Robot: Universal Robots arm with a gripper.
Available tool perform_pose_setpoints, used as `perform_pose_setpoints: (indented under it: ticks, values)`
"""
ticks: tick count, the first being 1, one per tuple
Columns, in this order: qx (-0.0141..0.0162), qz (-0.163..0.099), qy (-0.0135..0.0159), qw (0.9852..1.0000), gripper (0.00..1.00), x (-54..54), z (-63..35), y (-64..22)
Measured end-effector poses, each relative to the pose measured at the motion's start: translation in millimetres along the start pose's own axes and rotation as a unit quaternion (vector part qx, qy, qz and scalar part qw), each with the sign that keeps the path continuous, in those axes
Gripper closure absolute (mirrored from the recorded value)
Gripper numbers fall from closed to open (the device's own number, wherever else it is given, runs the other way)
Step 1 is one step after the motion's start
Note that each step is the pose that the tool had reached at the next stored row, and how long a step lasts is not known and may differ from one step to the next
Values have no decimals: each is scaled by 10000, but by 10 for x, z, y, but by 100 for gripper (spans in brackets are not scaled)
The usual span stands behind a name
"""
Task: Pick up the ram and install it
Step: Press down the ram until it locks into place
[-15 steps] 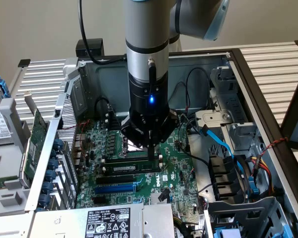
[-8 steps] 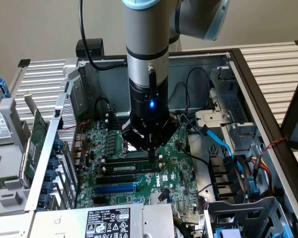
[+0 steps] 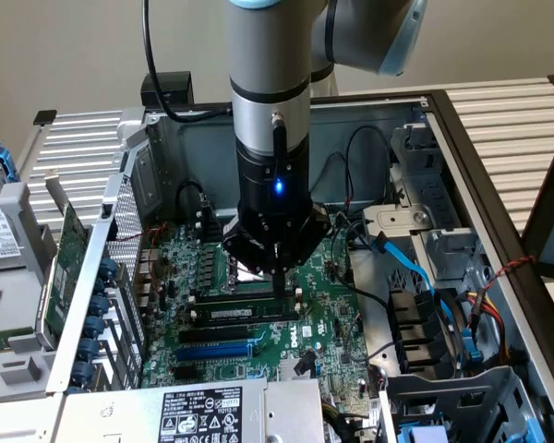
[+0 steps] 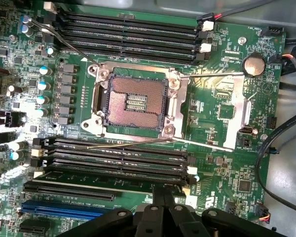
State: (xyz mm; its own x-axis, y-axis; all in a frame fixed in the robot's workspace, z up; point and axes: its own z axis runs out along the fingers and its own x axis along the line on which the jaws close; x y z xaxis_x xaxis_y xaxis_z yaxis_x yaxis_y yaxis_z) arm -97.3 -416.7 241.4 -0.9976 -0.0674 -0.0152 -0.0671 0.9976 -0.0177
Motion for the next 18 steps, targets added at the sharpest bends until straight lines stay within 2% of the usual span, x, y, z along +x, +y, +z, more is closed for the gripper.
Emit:
perform_pose_setpoints:
  ticks: [3,8,9,18]
  values:
    - [-9,0,12,10000,89,45,-89,-7]
    - [-70,0,26,10000,89,159,-201,-23]
    - [-74,0,25,10000,89,185,-217,-22]
    - [-74,-1,19,10000,89,205,-219,-21]
